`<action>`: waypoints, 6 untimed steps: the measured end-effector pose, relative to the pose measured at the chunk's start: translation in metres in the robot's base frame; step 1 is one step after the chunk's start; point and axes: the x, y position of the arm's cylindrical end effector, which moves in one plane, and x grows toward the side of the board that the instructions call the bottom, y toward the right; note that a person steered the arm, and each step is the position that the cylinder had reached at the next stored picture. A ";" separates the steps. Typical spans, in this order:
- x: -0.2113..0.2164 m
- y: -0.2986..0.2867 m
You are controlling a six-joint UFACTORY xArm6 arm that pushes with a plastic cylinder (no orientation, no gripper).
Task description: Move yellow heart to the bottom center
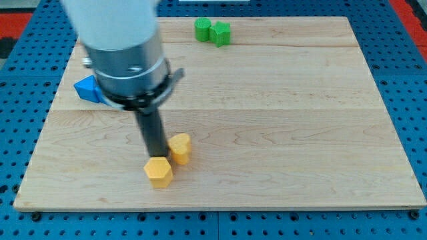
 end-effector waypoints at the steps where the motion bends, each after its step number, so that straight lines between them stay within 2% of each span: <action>1: -0.001 -0.035; 2: -0.006 -0.010; 3: -0.035 -0.011; 4: -0.004 0.052; 5: 0.004 0.064; 6: -0.023 -0.014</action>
